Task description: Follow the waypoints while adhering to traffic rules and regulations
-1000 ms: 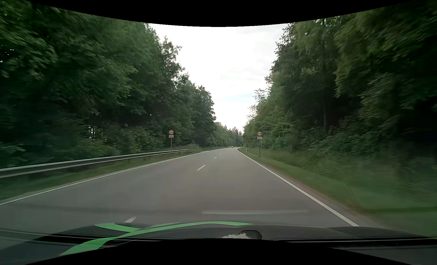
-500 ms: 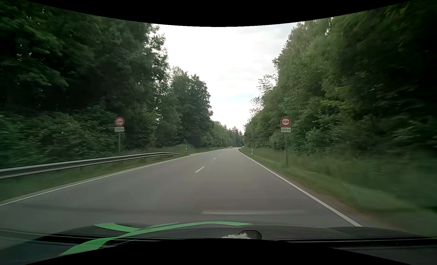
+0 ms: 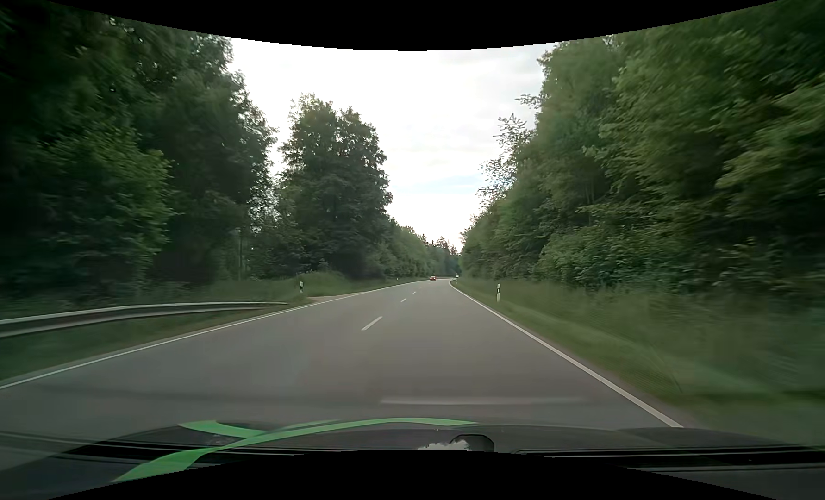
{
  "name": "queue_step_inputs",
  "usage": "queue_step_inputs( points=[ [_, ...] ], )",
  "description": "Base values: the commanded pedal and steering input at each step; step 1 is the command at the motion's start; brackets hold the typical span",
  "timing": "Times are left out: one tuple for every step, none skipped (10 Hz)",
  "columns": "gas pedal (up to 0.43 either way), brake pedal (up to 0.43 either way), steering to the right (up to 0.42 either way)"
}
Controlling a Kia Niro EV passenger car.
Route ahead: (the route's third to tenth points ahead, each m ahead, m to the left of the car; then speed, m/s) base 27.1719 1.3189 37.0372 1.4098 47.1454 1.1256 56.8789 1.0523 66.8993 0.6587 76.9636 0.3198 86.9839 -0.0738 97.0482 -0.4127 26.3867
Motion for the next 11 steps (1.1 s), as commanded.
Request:
queue_step_inputs(
  points=[
    [0.280,0.000,-0.001],
    [0.280,0.000,-0.001],
    [0.280,0.000,0.000],
    [0.268,0.000,0.000],
    [0.260,0.000,0.000],
    [0.260,0.000,0.000],
    [0.248,0.000,0.000],
    [0.248,0.000,0.000],
    [0.248,0.000,0.000],
    [0.248,0.000,0.000],
    [0.248,0.000,0.000]
  ],
)
